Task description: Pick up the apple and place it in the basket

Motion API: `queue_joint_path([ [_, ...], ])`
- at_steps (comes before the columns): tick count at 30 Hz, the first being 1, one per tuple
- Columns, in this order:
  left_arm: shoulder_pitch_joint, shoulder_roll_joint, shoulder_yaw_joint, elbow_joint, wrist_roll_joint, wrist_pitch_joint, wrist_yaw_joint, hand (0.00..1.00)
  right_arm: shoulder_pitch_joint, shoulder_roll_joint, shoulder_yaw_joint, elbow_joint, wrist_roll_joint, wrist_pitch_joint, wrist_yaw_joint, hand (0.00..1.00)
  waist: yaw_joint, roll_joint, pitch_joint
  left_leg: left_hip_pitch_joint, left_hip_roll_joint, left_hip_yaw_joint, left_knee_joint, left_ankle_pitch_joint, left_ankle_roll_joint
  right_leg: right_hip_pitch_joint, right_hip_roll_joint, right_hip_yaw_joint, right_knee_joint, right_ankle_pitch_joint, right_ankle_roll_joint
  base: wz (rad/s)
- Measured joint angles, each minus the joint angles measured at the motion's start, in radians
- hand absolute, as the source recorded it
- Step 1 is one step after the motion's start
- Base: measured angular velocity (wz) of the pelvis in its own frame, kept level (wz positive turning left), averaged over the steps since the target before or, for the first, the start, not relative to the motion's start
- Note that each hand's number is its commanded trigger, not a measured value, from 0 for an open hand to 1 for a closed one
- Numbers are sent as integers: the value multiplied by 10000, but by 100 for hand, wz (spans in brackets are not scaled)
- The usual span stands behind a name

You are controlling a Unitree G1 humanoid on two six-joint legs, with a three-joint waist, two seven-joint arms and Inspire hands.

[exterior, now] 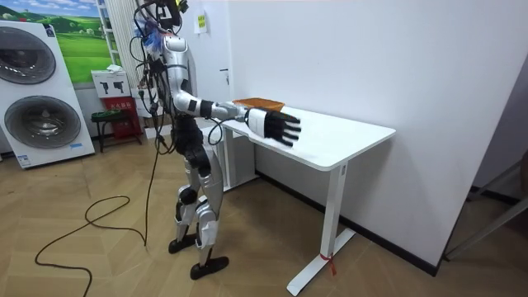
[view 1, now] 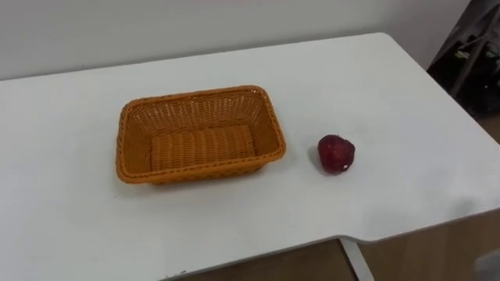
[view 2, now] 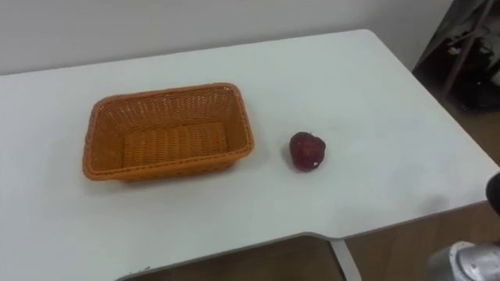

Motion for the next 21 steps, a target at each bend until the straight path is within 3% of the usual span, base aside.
queue_joint_path([
  [6,64,65,-340,-173,49,-71,-371,0,-7,-78,869,-411,-969,-138,1041,0,188,-67,6,36,5,-3,-6,0,0,50,2,-4,-26,0,1,0],
  [15,122,118,-440,-219,16,-232,-574,0,22,-214,2270,-59,-1013,-210,3122,0,328,-22,40,195,13,-4,-49,1,-1,213,13,-16,-66,0,1,0],
  [21,126,126,-445,-180,35,-228,-746,0,22,-378,2434,432,-928,-203,4405,0,561,-130,-3,169,17,-80,-47,0,-1,268,2,-74,-183,23,5,1],
])
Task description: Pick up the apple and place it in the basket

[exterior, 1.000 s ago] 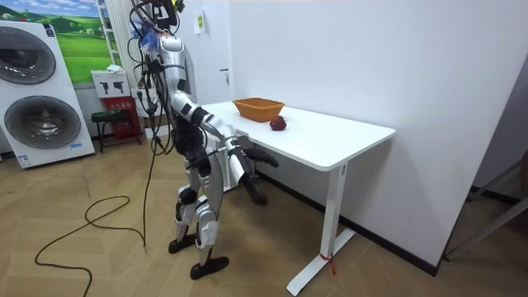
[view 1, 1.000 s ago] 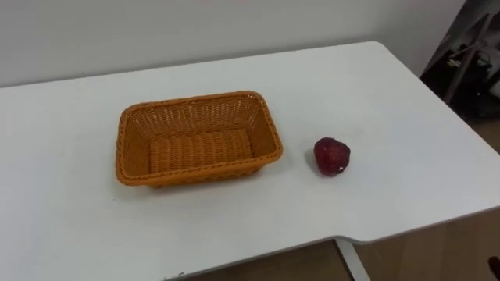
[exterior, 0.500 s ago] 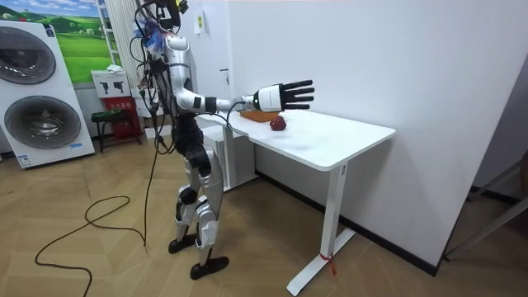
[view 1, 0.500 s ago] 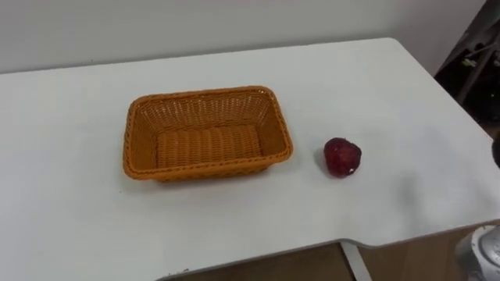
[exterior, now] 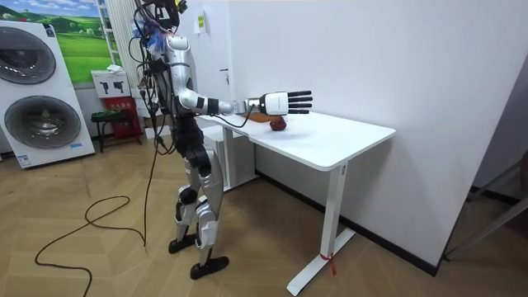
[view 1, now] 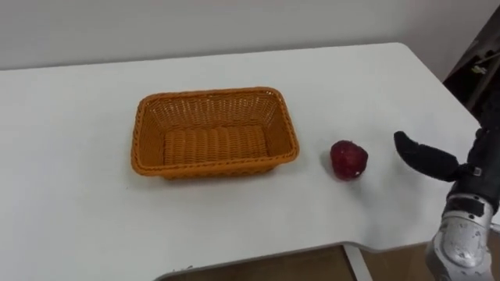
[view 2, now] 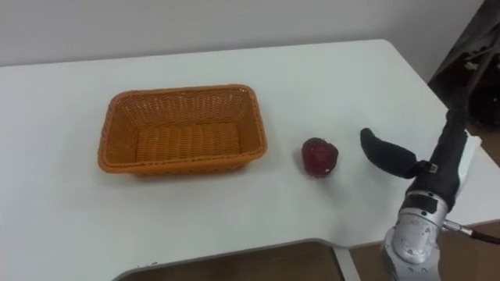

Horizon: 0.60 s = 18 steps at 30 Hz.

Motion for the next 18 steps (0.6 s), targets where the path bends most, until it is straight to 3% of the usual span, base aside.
queue_joint_path([
  [6,-22,40,0,-100,60,-3,-3,0,1,-152,233,35,7,9,1024,0,22,-1,-1,21,25,-149,-3,0,0,106,-6,-192,-52,1,-2,8],
  [18,-49,44,-10,-75,98,-2,-278,0,0,-190,616,-66,-97,15,2060,0,263,-34,2,-14,20,-192,26,0,-1,125,-16,-235,-65,10,-16,0],
])
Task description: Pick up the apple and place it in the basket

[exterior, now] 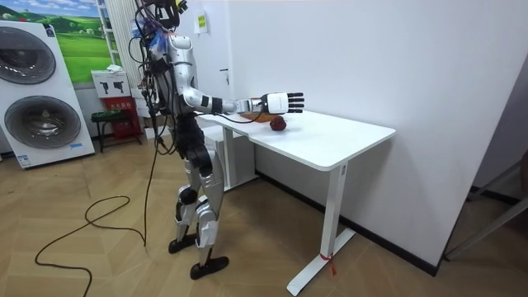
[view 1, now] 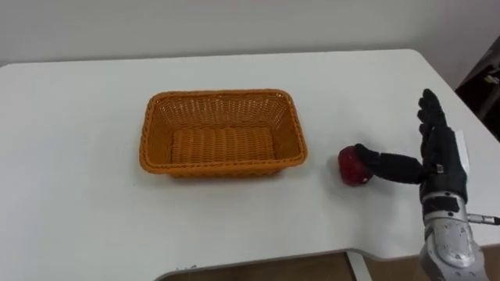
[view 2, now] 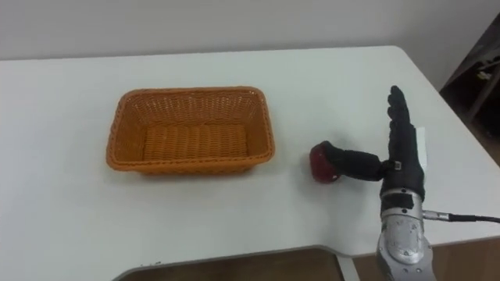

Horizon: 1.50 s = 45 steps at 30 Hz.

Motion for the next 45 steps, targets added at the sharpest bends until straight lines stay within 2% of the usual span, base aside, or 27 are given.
queue_joint_path([
  [9,11,2,-5,52,-6,0,-118,0,-20,-5,208,41,-132,-1,594,0,5,44,30,-16,-1,-68,22,4,-7,15,-20,-104,44,0,0,2],
  [15,42,7,-144,83,-6,9,-142,0,2,-1,645,891,-518,3,917,0,2,-5,9,1,2,-164,30,13,-22,89,-24,-194,7,0,0,5],
  [18,39,7,-153,83,-12,20,-177,0,317,3,848,1013,-507,219,1141,0,-2,-13,5,28,-2,-203,31,13,-22,191,-25,-225,-112,4,-6,5],
  [23,48,8,-193,89,-11,21,-177,0,405,4,855,1337,-539,221,1334,0,2,-9,8,24,-1,-214,32,13,-22,192,-22,-228,-111,4,-7,0],
  [24,45,8,-232,84,-2,19,-178,0,403,12,854,1405,-546,205,1388,0,-4,-8,8,24,-1,-211,36,13,-22,196,-21,-229,-112,4,-7,0],
  [27,54,10,-264,83,-11,18,-178,0,352,11,843,1950,-495,-213,1485,0,-37,-23,0,88,2,-233,35,13,-22,288,-13,-230,-151,9,-15,0],
  [31,36,12,-293,80,-42,16,-153,0,299,11,828,2203,-425,-375,1526,0,-32,-17,2,176,7,-241,18,12,-22,419,-10,-257,-269,32,-23,1],
  [33,29,13,-293,80,-41,13,-122,0,217,11,826,2432,-424,-530,1583,100,-35,-13,0,189,7,-241,1,12,-23,425,-8,-257,-268,36,-23,0],
  [40,-9,52,-293,67,-18,4,-88,0,-79,8,407,2883,-452,-635,1376,100,-116,-6,-8,169,6,-311,-34,11,-25,414,-9,-320,-275,39,-23,0],
  [45,-4,87,-293,-11,-8,1,128,0,-362,1,159,3298,-501,-750,1077,100,-223,27,-46,166,10,-322,-21,12,-25,434,-8,-356,-308,39,-22,1],
])
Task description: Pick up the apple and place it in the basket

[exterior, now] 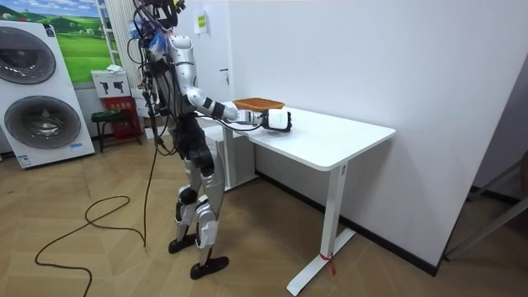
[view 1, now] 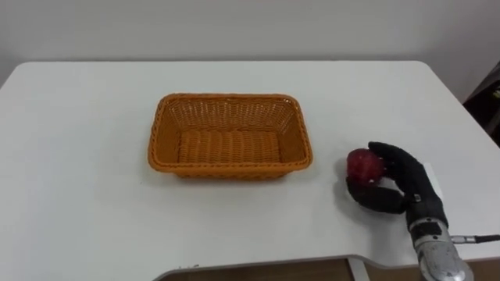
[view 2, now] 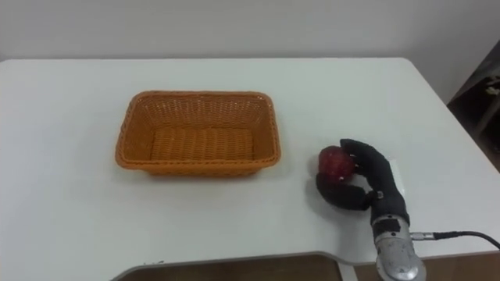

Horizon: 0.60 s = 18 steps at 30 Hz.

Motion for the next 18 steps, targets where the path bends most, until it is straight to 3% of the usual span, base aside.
queue_joint_path([
  [18,82,34,-8,17,-8,-26,38,0,128,30,97,-26,362,207,-128,100,-43,-26,-19,56,4,27,52,0,-2,55,-6,-45,38,11,-17,0],
])
